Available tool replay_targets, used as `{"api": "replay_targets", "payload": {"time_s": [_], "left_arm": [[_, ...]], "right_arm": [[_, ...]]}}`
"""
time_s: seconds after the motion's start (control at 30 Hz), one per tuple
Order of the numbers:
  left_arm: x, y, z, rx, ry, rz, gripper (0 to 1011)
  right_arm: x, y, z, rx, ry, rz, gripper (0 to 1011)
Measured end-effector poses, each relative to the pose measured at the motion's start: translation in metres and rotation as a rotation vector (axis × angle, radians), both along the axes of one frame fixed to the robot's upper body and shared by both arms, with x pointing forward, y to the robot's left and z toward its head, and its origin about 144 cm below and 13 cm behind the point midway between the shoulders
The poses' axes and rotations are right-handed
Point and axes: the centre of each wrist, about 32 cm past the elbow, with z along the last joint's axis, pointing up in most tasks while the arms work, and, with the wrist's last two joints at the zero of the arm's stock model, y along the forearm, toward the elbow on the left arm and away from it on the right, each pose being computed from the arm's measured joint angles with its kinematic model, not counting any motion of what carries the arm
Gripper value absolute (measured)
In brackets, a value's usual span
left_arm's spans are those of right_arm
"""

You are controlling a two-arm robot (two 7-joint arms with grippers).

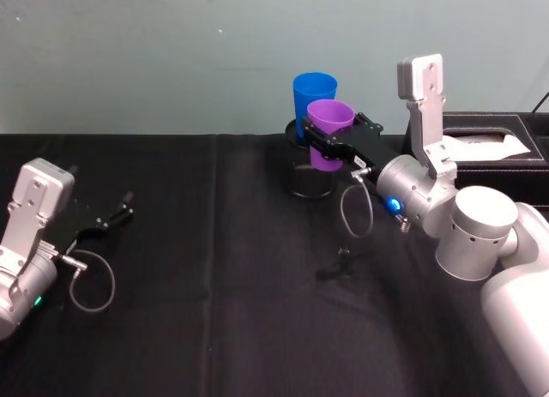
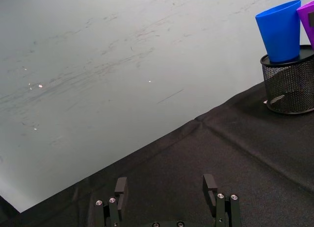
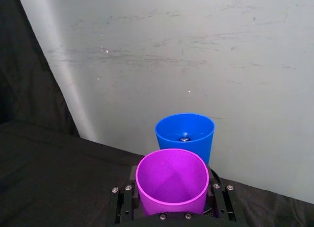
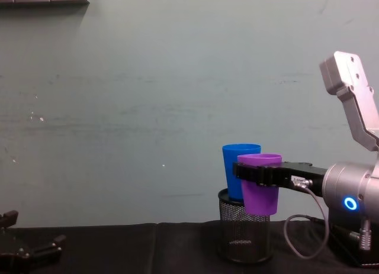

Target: Pick up one cup with a gripper and tap it against the other cup.

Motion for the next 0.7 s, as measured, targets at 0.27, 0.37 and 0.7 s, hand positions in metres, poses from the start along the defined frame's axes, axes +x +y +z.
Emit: {"api": "replay_targets", "payload": {"time_s": [0.27, 0.37, 0.7], "left_arm": [[0.0, 0.0, 0.0, 0.0, 0.0, 0.0, 1000], [0.0, 0.0, 0.0, 0.0, 0.0, 0.0, 1000], [0.0, 0.0, 0.0, 0.0, 0.0, 0.0, 1000]], "right_arm": [[0.0, 0.0, 0.0, 0.0, 0.0, 0.0, 729], [0.0, 0.0, 0.0, 0.0, 0.0, 0.0, 729], [0.0, 0.0, 0.0, 0.0, 0.0, 0.0, 729]]}}
